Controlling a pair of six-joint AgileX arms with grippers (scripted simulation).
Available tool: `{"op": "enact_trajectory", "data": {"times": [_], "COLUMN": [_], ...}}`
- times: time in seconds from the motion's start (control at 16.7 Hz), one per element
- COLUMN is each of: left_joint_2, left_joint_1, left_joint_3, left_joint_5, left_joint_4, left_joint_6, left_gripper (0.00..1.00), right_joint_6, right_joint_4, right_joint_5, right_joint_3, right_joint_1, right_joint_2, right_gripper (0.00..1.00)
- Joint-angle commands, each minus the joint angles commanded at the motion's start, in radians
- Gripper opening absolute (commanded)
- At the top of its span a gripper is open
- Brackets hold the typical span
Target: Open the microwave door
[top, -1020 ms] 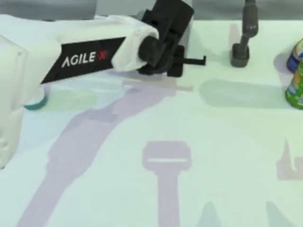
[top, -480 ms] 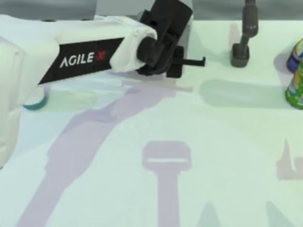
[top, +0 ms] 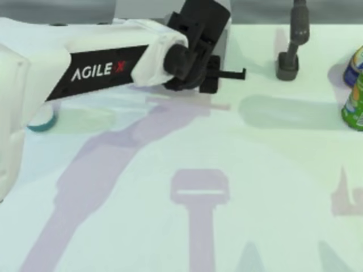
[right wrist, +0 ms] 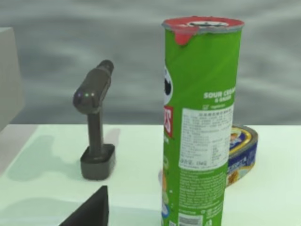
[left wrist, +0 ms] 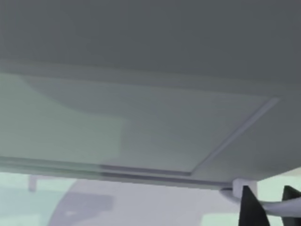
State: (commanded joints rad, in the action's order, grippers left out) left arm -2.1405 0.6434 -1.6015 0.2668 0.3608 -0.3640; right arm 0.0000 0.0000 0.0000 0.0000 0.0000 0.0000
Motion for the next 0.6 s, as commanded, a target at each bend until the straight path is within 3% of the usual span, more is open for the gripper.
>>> {"op": "enact_trajectory", "data": {"times": [0.6], "left_joint_2": [-0.002], "left_joint_1": [0.009], "left_joint_3": [-0.005], "left_joint_5": [-0.007], "left_joint_4": [-0.001], "left_joint_6": [-0.005], "left_gripper": [0.00], "right_joint_6": [0.000], "right_joint_4": [0.000], "right_joint_5": [0.000], "right_joint_3": [0.000], "right_joint_1": [0.000], "right_joint_2": [0.000], "right_gripper": [1.00]}}
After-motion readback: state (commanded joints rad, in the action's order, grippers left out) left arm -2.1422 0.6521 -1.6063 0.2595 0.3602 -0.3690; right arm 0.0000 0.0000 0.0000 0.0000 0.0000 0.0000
